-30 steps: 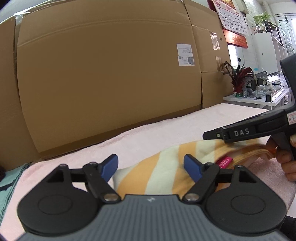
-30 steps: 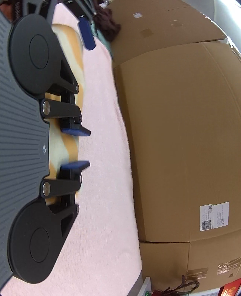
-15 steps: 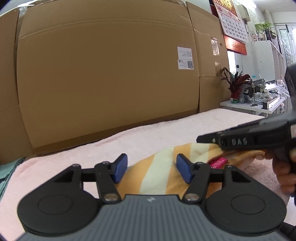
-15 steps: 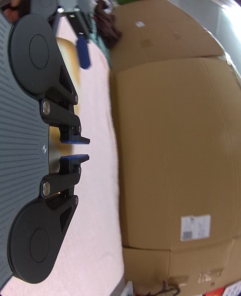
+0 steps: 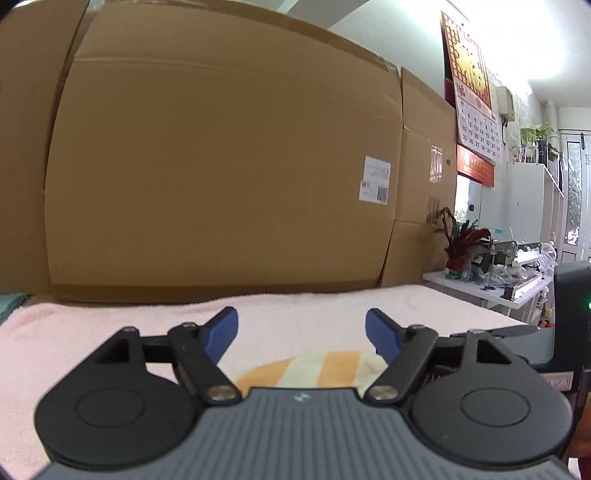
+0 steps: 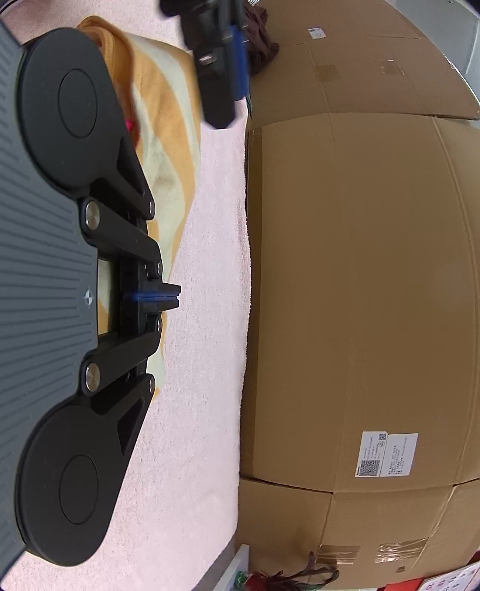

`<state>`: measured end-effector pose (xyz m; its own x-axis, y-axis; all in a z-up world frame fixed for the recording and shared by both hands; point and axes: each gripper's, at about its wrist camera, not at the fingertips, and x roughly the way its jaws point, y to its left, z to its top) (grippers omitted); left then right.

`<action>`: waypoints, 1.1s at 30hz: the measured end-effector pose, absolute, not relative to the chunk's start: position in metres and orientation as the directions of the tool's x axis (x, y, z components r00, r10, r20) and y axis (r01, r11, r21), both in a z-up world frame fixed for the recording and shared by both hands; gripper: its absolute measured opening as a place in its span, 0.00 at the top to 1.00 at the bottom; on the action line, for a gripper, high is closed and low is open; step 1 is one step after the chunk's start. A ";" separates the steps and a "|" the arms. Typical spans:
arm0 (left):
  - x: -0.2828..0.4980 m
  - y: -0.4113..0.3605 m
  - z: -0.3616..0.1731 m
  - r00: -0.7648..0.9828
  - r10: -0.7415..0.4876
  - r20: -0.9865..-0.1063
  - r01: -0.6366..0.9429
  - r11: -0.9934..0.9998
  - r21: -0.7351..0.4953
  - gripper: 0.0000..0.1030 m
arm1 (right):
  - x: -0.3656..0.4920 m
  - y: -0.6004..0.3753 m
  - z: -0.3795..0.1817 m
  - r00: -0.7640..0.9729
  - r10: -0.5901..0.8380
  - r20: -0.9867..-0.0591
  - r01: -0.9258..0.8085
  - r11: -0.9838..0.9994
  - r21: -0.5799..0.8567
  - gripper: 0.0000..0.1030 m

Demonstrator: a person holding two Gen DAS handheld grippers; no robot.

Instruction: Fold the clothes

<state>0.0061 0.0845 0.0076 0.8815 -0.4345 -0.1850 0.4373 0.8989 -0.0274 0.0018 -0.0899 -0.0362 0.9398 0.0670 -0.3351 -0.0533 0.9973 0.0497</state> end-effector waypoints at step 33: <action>0.022 0.060 -0.011 0.896 -0.315 -0.314 0.343 0.939 0.036 0.15 | 0.003 -0.126 -0.041 0.930 0.138 -0.340 -0.059 0.971 0.231 1.00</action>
